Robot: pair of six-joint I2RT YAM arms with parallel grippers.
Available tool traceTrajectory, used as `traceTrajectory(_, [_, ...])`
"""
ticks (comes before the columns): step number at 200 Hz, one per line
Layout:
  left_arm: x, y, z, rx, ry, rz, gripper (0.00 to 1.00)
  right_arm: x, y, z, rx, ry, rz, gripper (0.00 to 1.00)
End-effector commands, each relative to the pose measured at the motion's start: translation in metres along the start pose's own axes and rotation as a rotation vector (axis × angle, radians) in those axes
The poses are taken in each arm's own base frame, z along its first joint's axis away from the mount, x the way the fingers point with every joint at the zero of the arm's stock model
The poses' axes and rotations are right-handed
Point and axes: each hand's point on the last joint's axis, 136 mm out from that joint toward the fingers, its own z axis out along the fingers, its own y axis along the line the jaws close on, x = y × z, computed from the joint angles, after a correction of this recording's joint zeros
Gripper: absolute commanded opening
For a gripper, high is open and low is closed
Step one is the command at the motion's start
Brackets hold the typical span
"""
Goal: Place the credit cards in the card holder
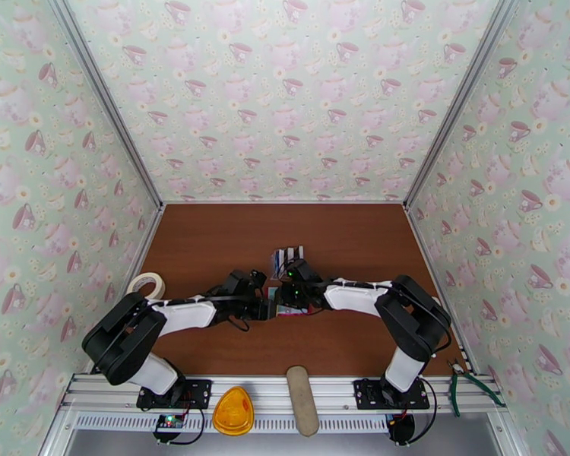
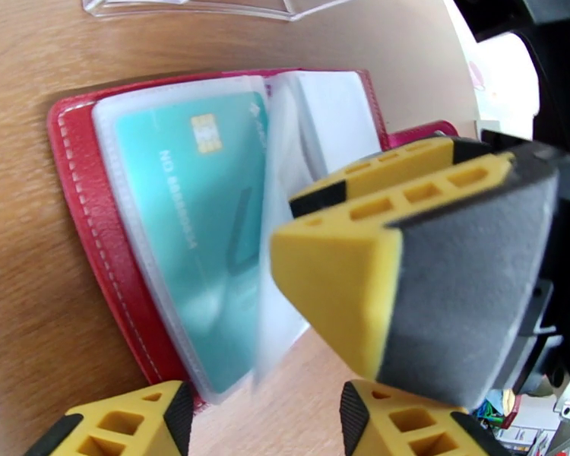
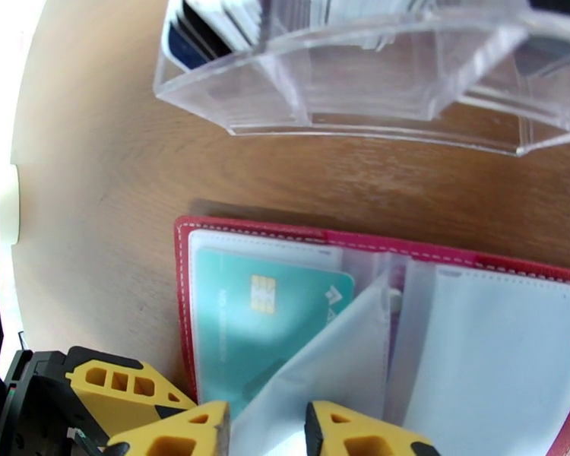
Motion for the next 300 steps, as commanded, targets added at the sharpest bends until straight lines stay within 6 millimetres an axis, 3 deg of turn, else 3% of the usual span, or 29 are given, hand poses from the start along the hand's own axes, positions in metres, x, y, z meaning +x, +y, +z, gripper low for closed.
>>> traceTrajectory(1, [0.006, 0.023, 0.001, -0.11, 0.028, -0.007, 0.48, -0.002, 0.015, -0.016, -0.043, -0.025, -0.014, 0.38])
traceTrajectory(38, [0.005, 0.028, -0.001, -0.148, 0.026, 0.002, 0.35, -0.017, 0.024, -0.048, -0.05, -0.096, -0.041, 0.42])
traceTrajectory(78, [0.0, 0.024, -0.005, -0.153, 0.017, 0.01, 0.26, -0.025, 0.019, -0.071, -0.03, -0.144, -0.045, 0.43])
traceTrajectory(107, [-0.008, 0.017, -0.007, -0.141, 0.007, 0.024, 0.26, -0.021, 0.009, -0.063, -0.003, -0.128, -0.045, 0.41])
traceTrajectory(152, [-0.016, 0.002, -0.014, -0.126, -0.009, 0.056, 0.37, -0.012, -0.004, -0.042, 0.008, -0.094, -0.024, 0.29])
traceTrajectory(230, [-0.03, -0.004, -0.024, -0.175, -0.047, 0.091, 0.37, -0.013, -0.003, -0.025, 0.008, -0.061, -0.03, 0.15])
traceTrajectory(248, [-0.04, -0.006, -0.026, -0.187, -0.06, 0.099, 0.37, -0.016, -0.002, -0.027, 0.021, -0.066, -0.041, 0.18])
traceTrajectory(260, [-0.048, -0.008, -0.027, -0.184, -0.073, 0.101, 0.38, -0.02, -0.001, -0.033, 0.042, -0.076, -0.053, 0.28])
traceTrajectory(280, [-0.065, -0.013, -0.03, -0.179, -0.101, 0.095, 0.41, -0.032, 0.0, -0.048, 0.091, -0.113, -0.084, 0.39])
traceTrajectory(300, [-0.085, -0.019, -0.035, -0.174, -0.134, 0.087, 0.42, -0.046, -0.002, -0.064, 0.149, -0.145, -0.109, 0.43])
